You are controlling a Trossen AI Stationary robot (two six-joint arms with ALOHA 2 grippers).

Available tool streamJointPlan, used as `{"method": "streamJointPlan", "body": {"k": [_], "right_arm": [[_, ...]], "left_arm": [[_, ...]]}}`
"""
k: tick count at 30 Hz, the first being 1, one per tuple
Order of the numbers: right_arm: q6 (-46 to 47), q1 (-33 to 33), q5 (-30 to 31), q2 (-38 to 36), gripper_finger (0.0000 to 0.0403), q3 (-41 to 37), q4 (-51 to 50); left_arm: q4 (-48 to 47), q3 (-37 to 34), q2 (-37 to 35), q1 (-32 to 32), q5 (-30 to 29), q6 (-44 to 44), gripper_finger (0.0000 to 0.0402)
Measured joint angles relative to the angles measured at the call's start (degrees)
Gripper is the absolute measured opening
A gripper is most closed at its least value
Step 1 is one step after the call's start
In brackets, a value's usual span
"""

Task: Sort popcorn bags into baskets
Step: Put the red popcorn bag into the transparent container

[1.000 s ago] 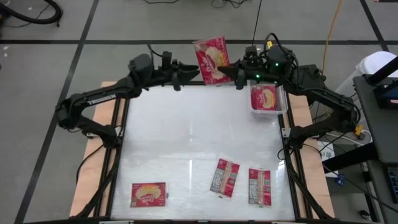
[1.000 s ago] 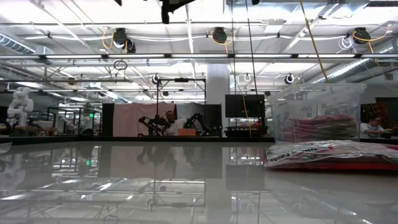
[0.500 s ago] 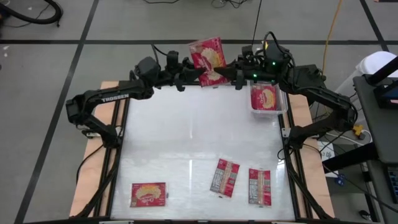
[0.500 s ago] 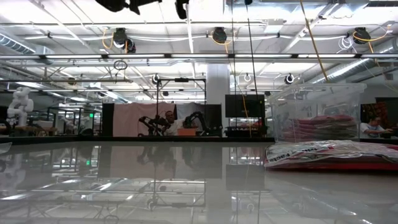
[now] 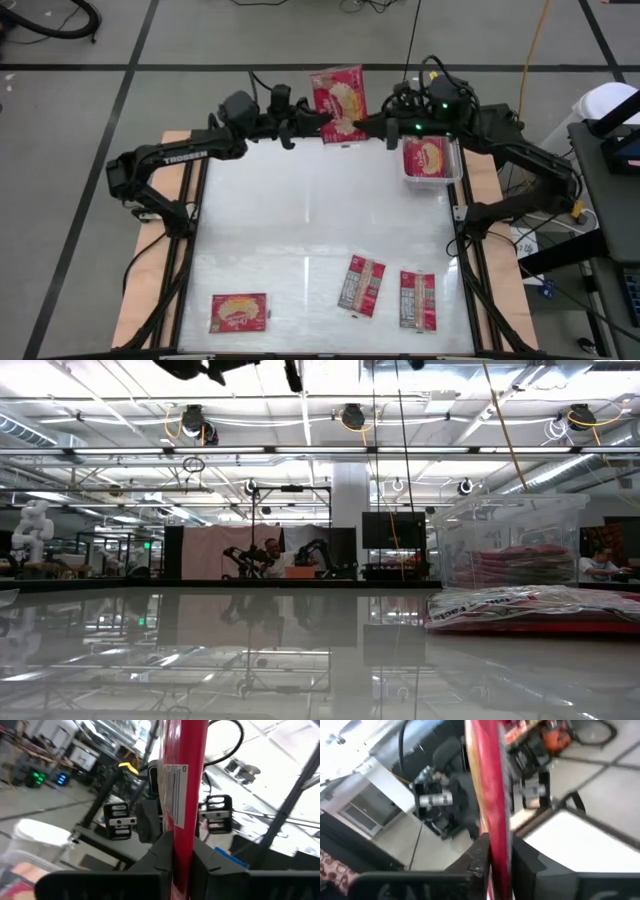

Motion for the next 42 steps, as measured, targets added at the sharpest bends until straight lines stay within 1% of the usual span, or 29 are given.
{"method": "streamJointPlan", "body": {"k": [3, 5, 7, 9, 11, 15, 18, 21, 25, 28, 31, 36, 40, 42], "right_arm": [[0.43, 0.01, 0.85, -2.27, 0.0077, 0.01, -5.78], [1.36, 0.01, 0.78, -3.36, 0.0090, 0.01, -7.92], [3.22, 0.05, -0.66, -4.07, 0.0102, 0.01, -10.45], [4.59, 0.09, -2.05, -4.71, 0.0113, 0.01, -13.56], [5.62, 0.50, -1.82, -5.42, 0.0124, -0.03, -15.74], [6.21, 1.47, -1.84, -5.95, 0.0140, -0.03, -15.79], [5.14, 2.52, -2.24, -5.92, 0.0143, -0.03, -15.23], [4.02, 3.40, -2.16, -5.87, 0.0141, -0.03, -15.24], [3.43, 3.64, -1.42, -5.85, 0.0139, -0.03, -14.85], [3.19, 3.64, -1.33, -5.80, 0.0139, -0.03, -13.53], [2.15, 3.67, -1.55, -5.54, 0.0137, -0.03, -12.38], [0.52, 3.97, -1.57, -5.13, 0.0134, -0.03, -12.04], [-0.67, 3.75, -1.53, -4.99, 0.0138, -0.05, -11.60], [-1.45, 3.49, -1.53, -4.63, 0.0133, -0.03, -10.71]], "left_arm": [[-1.36, 0.00, -0.11, -0.19, 2.16, -2.27, 0.0016], [-2.63, 0.00, -0.11, -0.87, 2.61, -3.19, 0.0015], [-4.16, 0.00, -0.11, -2.08, 2.51, -3.64, 0.0015], [-6.84, 0.01, -0.11, -3.69, 1.64, -3.09, 0.0023], [-8.90, 0.00, -0.11, -5.35, 0.37, -1.27, 0.0029], [-9.49, 0.02, -0.17, -7.16, 0.18, 0.53, 0.0024], [-9.65, 0.01, -0.20, -7.73, 0.16, 0.69, 0.0015], [-10.04, 0.02, -0.20, -7.85, 0.34, 0.93, 0.0015], [-10.03, 0.02, -0.20, -7.83, 0.29, 0.97, 0.0030], [-10.08, 0.02, -0.20, -7.83, 0.00, 1.04, 0.0033], [-11.50, 0.08, -0.20, -7.89, -1.27, 1.85, 0.0025], [-13.02, 0.08, -0.17, -7.74, -1.56, 3.63, 0.0015], [-13.00, 0.09, -0.17, -7.34, -1.78, 2.46, 0.0029], [-12.66, 0.09, -0.17, -7.33, -2.44, 2.59, 0.0033]]}}
